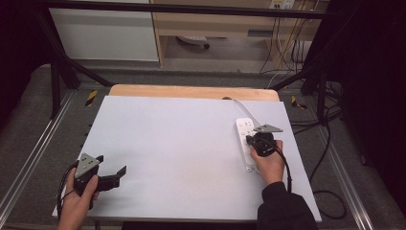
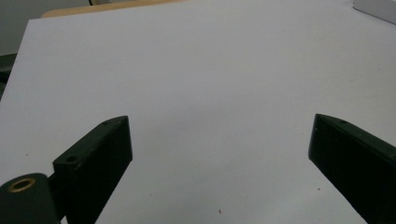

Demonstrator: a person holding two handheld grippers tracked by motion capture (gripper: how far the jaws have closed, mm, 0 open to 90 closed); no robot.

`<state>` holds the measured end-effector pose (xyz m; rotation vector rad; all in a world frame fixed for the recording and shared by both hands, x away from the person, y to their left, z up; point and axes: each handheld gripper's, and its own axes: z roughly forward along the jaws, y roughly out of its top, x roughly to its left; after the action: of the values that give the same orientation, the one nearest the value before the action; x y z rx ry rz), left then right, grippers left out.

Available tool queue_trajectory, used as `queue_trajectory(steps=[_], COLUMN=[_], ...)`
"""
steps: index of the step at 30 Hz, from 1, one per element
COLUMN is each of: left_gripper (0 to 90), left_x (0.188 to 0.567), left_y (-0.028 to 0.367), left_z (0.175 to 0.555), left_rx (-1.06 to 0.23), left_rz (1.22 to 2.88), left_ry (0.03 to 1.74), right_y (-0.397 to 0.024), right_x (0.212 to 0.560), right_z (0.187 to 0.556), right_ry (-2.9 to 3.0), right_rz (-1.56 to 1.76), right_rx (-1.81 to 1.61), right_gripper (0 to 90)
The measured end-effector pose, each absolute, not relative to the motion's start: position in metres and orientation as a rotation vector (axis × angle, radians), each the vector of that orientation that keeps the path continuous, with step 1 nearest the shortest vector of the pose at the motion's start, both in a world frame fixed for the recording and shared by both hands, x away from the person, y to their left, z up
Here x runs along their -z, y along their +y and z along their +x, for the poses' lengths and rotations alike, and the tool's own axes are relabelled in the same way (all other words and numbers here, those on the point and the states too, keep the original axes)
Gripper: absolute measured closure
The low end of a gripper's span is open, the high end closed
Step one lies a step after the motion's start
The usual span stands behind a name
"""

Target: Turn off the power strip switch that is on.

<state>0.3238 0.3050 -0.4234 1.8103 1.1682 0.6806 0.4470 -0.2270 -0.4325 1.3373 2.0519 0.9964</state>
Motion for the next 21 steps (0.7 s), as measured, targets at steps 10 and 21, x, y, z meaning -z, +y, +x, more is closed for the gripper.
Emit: queue_trajectory(steps=[10, 21], left_gripper=[6.1, 6.1], left_x=[0.424, 0.423], left_y=[0.305, 0.305], left_z=[0.324, 0.324], left_rx=[-0.680, -0.679], left_rz=[1.809, 1.809], left_ry=[1.170, 1.167], right_y=[-0.240, -0.239], right_x=[0.426, 0.420], right_z=[0.444, 0.442], right_ry=[1.962, 1.943], right_rz=[1.357, 1.363], right_rx=[-1.105, -1.156], right_gripper=[90.0, 85.0])
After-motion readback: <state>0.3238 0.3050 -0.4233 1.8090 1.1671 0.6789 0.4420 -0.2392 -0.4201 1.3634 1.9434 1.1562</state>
